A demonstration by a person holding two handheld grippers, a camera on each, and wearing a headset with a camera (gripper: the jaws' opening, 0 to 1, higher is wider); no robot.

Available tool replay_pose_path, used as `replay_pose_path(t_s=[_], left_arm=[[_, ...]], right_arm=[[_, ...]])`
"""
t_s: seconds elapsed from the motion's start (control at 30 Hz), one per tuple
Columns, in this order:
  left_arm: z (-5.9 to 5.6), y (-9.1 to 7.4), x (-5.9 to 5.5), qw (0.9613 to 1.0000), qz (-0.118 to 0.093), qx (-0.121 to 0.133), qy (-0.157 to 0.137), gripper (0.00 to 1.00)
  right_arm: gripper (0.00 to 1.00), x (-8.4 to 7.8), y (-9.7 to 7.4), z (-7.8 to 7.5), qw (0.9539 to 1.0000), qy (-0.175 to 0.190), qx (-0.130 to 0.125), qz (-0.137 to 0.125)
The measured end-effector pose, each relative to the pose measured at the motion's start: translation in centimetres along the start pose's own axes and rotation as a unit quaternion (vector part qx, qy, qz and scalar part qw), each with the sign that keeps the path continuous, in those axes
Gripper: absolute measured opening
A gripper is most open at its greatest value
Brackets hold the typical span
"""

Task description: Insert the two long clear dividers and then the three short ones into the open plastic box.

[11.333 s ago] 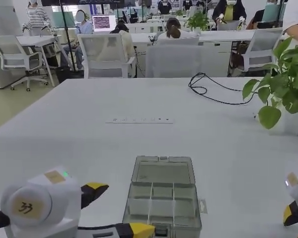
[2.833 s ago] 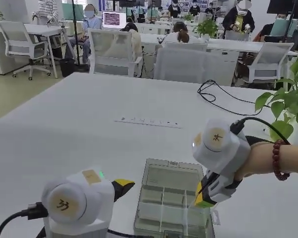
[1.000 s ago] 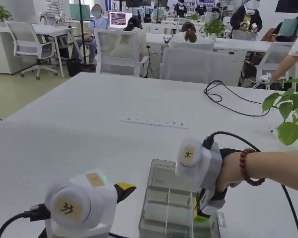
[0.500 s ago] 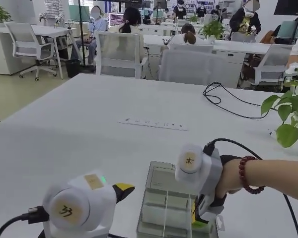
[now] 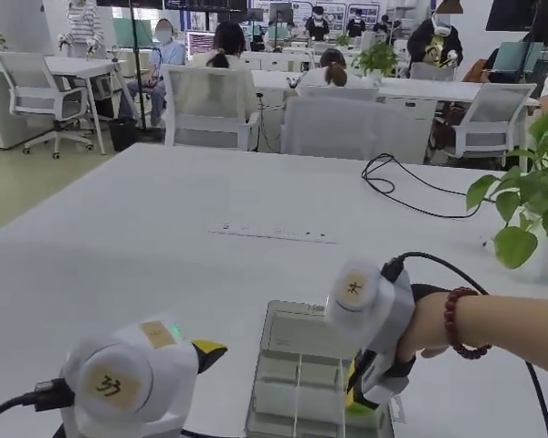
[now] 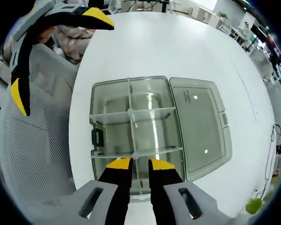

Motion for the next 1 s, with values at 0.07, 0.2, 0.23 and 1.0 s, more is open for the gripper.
replay_pose_path(t_s=[0.07,0.2,0.23,1.0], left_arm=[[0.1,-0.2,0.1,1.0000,-0.003,0.001,-0.004,0.89],[0.4,-0.6,0.3,0.9999,-0.006,0.008,-0.006,0.88],[0.4,-0.7,0.4,0.9999,-0.007,0.010,-0.008,0.88],[1.0,-3.1,-0.4,0.9969,-0.014,0.057,-0.051,0.84]], right_arm=[[0.20,0.1,-0.6,-0.1,0.9996,0.022,-0.004,-0.018],[0.24,-0.3,-1.8,-0.2,0.9974,0.054,-0.015,-0.045],[0.25,-0.3,-2.1,-0.2,0.9963,0.064,-0.018,-0.054],[0.61,-3.4,-8.9,1.8,0.9305,0.259,-0.105,-0.236]])
Point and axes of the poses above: the centre of the closed fingertips' face, and the gripper's own axes: y roughly forward along the fingers, z roughly to its left, x roughly out of its top, the point moved 4 cm from there along -y, roughly backward along the fingers, and after that the axes turned 15 degrees about -x, right-handed, at the moved point
